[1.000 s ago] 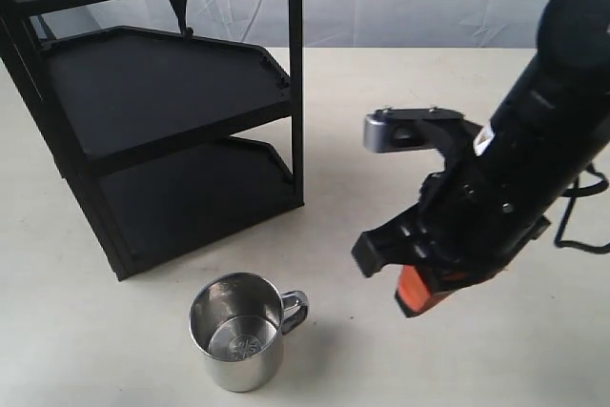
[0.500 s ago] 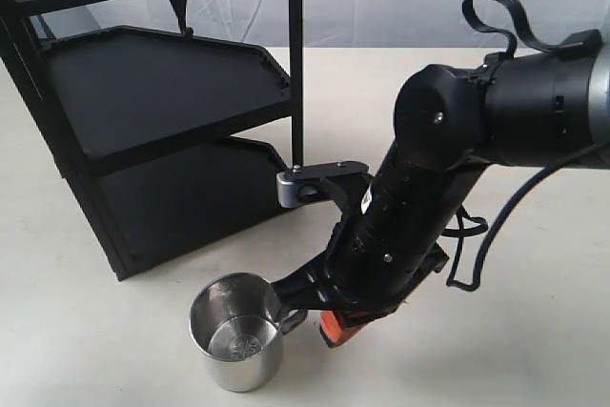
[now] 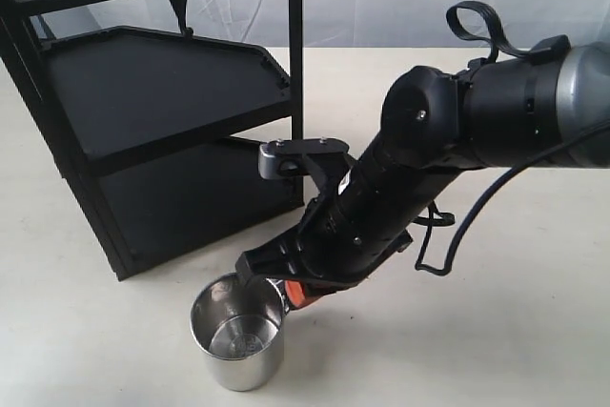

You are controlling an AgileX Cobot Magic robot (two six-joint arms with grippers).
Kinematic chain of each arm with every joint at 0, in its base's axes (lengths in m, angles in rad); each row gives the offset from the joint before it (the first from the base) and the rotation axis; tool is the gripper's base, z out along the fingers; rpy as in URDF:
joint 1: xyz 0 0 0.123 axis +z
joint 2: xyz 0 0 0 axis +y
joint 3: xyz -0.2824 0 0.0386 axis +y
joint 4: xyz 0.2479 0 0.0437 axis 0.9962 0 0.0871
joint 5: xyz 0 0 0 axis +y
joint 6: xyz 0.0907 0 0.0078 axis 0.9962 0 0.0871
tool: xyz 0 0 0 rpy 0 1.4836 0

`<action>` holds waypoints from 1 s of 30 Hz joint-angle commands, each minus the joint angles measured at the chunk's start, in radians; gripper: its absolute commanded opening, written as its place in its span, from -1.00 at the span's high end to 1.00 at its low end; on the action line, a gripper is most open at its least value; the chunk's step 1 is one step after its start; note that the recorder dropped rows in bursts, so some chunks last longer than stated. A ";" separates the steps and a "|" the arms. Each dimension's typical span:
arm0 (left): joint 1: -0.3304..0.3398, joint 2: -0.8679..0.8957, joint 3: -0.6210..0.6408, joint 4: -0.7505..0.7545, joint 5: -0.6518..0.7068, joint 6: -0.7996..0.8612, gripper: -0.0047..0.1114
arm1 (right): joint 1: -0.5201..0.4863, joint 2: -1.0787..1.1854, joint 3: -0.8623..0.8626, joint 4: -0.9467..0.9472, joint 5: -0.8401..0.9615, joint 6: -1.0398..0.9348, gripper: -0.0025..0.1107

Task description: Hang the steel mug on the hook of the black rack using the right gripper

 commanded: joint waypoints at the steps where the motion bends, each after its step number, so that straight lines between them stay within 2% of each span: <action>1: -0.001 -0.005 0.002 0.000 0.000 -0.002 0.89 | 0.001 0.003 -0.006 0.001 -0.056 -0.011 0.97; 15: -0.001 -0.005 0.002 0.000 0.000 -0.002 0.89 | -0.001 0.003 -0.006 -0.060 -0.178 -0.011 0.97; 21: -0.001 -0.005 0.002 0.000 0.000 -0.002 0.89 | -0.001 -0.036 -0.011 -0.103 -0.070 0.008 0.97; 27: -0.001 -0.005 0.002 0.000 0.000 -0.002 0.89 | -0.001 -0.103 -0.141 -0.414 0.179 0.286 0.97; 30: -0.001 -0.005 0.002 0.000 0.000 -0.002 0.89 | 0.001 -0.130 -0.210 -0.382 0.264 0.194 0.97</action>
